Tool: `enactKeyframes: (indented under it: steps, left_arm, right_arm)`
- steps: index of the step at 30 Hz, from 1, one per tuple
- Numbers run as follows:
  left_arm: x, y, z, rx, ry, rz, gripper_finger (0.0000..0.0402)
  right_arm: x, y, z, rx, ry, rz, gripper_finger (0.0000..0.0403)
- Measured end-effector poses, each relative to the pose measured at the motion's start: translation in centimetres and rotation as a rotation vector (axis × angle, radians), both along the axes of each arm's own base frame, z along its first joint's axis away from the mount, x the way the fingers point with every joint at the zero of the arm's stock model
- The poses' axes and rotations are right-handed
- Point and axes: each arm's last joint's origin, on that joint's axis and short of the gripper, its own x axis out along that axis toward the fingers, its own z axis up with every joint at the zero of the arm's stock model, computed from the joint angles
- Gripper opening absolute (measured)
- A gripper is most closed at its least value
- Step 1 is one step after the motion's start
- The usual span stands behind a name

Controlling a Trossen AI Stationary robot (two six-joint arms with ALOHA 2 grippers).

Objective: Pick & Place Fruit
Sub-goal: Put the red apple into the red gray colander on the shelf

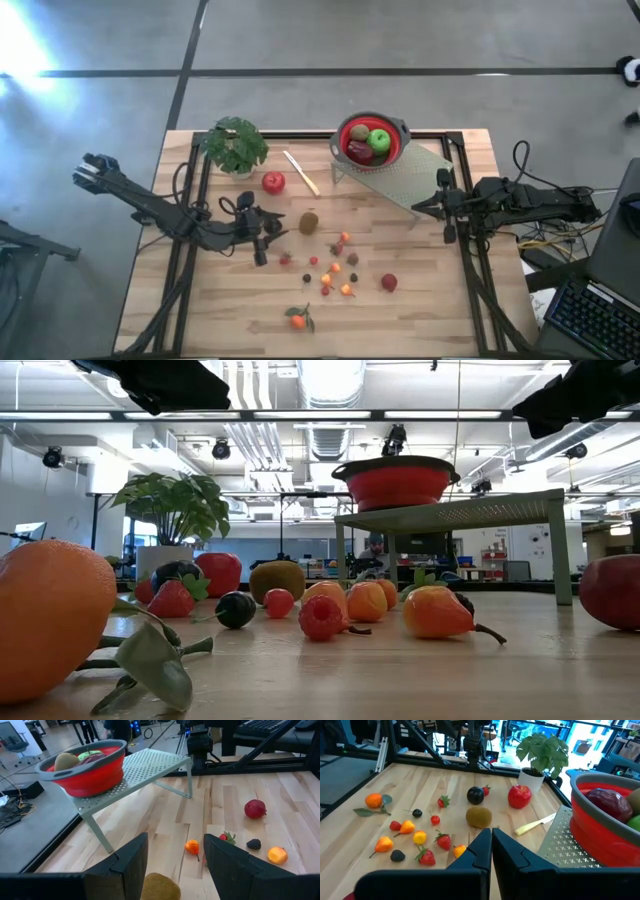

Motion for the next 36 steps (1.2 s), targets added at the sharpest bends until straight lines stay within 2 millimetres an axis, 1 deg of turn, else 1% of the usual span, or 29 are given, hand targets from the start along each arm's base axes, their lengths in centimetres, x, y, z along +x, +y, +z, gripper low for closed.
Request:
enactKeyframes:
  steps: [3, 7, 10, 12, 15, 19, 25, 29, 31, 36]
  left_arm:
    - [0.0, 0.0, 0.0, -0.004, -0.001, 0.002, 0.0197]
    - [0.0, -0.1, 0.0, -0.090, -0.020, -0.025, 0.0197]
    - [0.1, -0.1, 0.5, -0.074, -0.034, -0.039, 0.0197]
    - [0.3, 0.3, 1.0, -0.085, -0.039, -0.015, 0.0197]
    - [0.6, 1.5, 1.7, -0.150, -0.003, 0.056, 0.0198]
    - [1.1, 3.2, 2.1, -0.219, 0.120, 0.092, 0.0213]
    - [0.9, 5.9, 1.5, -0.296, 0.298, 0.207, 0.0275]
    - [0.8, 7.3, 1.2, -0.328, 0.352, 0.228, 0.0308]
    - [0.9, 7.8, 1.1, -0.329, 0.364, 0.220, 0.0314]
    - [1.3, 9.2, 0.6, -0.294, 0.406, 0.252, 0.0316]
  right_arm:
    - [0.0, 0.0, 0.0, 0.001, 0.000, 0.000, 0.0008]
    - [0.0, 0.0, 0.0, -0.001, 0.000, 0.000, 0.0008]
    - [0.0, 0.0, 0.0, -0.001, 0.000, 0.000, 0.0008]
    - [0.0, 0.0, 0.0, 0.000, 0.000, -0.001, 0.0008]
    - [0.0, 0.0, 0.0, -0.002, 0.001, -0.001, 0.0008]
    - [0.0, 0.0, 0.0, -0.002, 0.001, 0.000, 0.0008]
    - [0.0, 0.0, 0.0, 0.000, 0.002, -0.001, 0.0008]
    - [0.0, 0.0, 0.0, -0.001, 0.005, -0.001, 0.0008]
    - [0.0, 0.0, -0.1, -0.001, 0.007, 0.000, 0.0008]
    - [0.0, 0.0, -0.1, -0.001, 0.006, 0.000, 0.0008]
